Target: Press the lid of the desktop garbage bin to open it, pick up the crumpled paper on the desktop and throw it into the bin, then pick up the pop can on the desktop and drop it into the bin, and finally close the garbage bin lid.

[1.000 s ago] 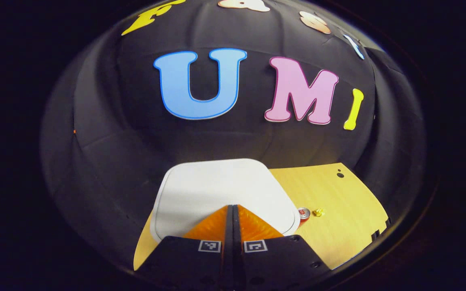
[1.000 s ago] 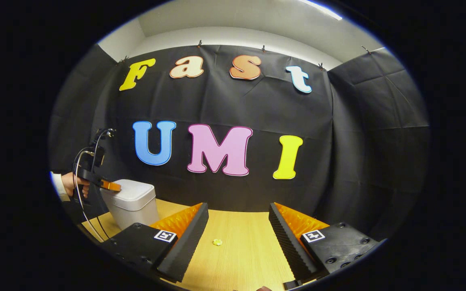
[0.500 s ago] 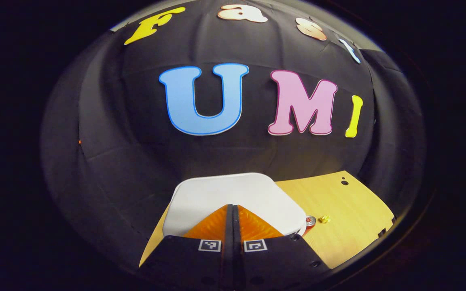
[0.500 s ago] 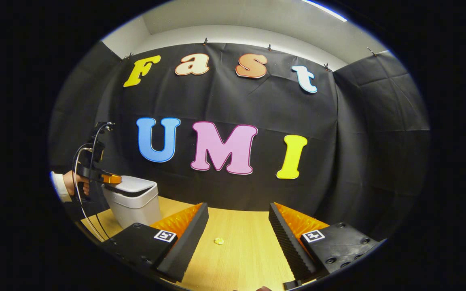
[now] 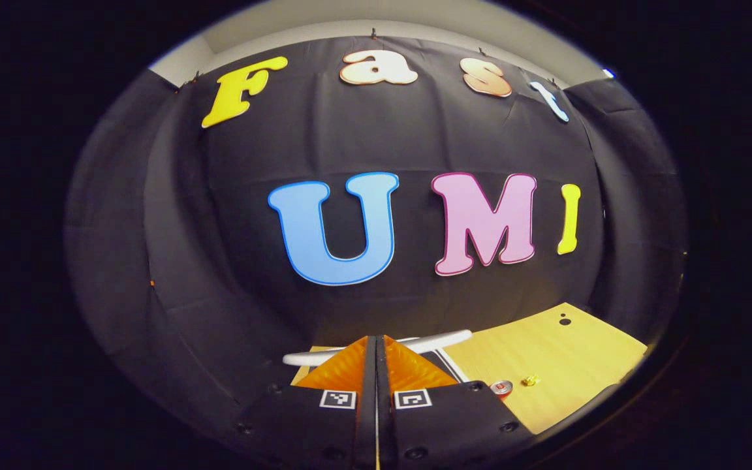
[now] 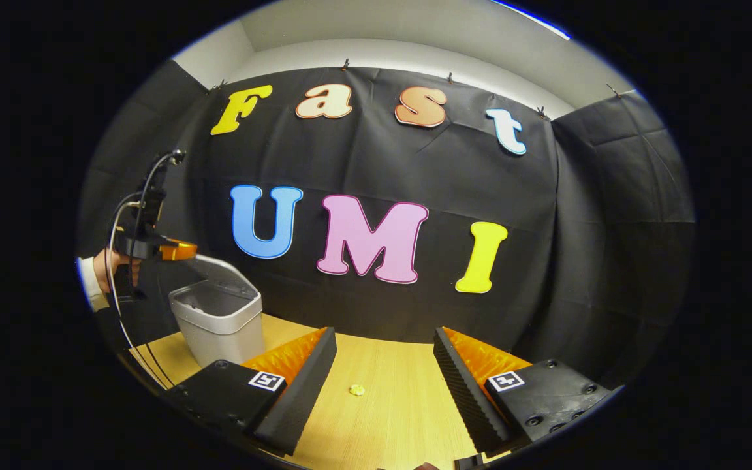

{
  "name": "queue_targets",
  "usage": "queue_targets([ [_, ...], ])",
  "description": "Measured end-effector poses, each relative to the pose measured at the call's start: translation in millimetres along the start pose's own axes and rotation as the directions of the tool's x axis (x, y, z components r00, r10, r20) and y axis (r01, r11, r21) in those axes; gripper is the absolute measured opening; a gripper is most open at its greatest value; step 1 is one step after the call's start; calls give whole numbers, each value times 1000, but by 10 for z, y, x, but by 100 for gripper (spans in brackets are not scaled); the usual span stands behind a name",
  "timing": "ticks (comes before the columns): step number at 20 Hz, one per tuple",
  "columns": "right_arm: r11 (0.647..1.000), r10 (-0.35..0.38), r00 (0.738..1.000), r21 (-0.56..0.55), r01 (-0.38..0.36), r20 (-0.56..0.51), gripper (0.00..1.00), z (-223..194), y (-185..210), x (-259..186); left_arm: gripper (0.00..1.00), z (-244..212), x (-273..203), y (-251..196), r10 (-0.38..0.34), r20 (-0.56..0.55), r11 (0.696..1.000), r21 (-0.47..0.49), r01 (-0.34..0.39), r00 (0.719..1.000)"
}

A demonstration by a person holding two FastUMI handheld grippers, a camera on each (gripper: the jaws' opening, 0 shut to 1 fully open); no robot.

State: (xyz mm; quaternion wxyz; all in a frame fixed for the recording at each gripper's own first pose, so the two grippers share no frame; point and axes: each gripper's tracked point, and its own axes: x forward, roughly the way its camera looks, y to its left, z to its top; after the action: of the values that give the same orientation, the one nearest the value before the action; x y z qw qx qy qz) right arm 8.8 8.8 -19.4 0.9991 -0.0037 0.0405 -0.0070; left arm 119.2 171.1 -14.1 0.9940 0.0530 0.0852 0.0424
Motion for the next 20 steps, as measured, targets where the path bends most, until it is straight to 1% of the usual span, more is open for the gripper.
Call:
queue_targets([
  [2,1000,1,1000,7,-1,1,96,20,22,36,7,257,-135,-18,1,67,1000,8,-1,998],
  [4,1000,7,1000,10,-7,-2,96,22,62,72,9,438,-289,-68,-4,119,1000,-22,7,993],
  [5,1000,9,1000,7,-9,-2,96,18,80,80,18,509,-360,-102,-9,142,999,-42,16,990],
  [6,1000,13,1000,3,-13,-1,97,29,102,91,23,541,-459,-128,-14,160,998,-59,23,987],
  [8,1000,24,1000,-6,-24,-1,96,33,146,134,51,575,-578,-220,-38,190,996,-76,53,981],
  [10,999,38,999,-9,-38,-5,96,32,193,200,95,581,-697,-268,-52,216,994,-81,70,975],
  [11,999,50,999,-8,-50,-10,96,25,228,240,94,605,-746,-241,-39,232,994,-87,61,972],
  [13,996,90,995,0,-90,-35,96,-11,304,363,96,555,-835,-216,-28,232,992,-110,54,972],
  [14,993,122,991,8,-122,-61,96,-41,346,512,96,510,-900,-210,-25,220,990,-127,54,975],
  [15,988,154,983,1,-154,-102,96,-114,365,730,95,423,-1010,-135,-5,205,989,-146,35,979],
  [16,985,168,976,-8,-170,-138,96,-186,376,859,96,379,-1096,-87,8,199,987,-157,24,980],
  [17,979,197,963,-18,-204,-183,96,-315,407,1046,96,331,-1159,-53,21,192,986,-165,11,981],
  [18,971,232,939,6,-238,-252,96,-527,455,1269,96,283,-1266,42,58,185,985,-168,-26,981],
  [19,967,252,914,39,-253,-318,96,-744,466,1489,96,264,-1319,129,94,187,985,-160,-64,978],
  [20,966,255,891,60,-251,-375,97,-941,453,1654,96,249,-1405,203,131,189,985,-139,-105,973],
])
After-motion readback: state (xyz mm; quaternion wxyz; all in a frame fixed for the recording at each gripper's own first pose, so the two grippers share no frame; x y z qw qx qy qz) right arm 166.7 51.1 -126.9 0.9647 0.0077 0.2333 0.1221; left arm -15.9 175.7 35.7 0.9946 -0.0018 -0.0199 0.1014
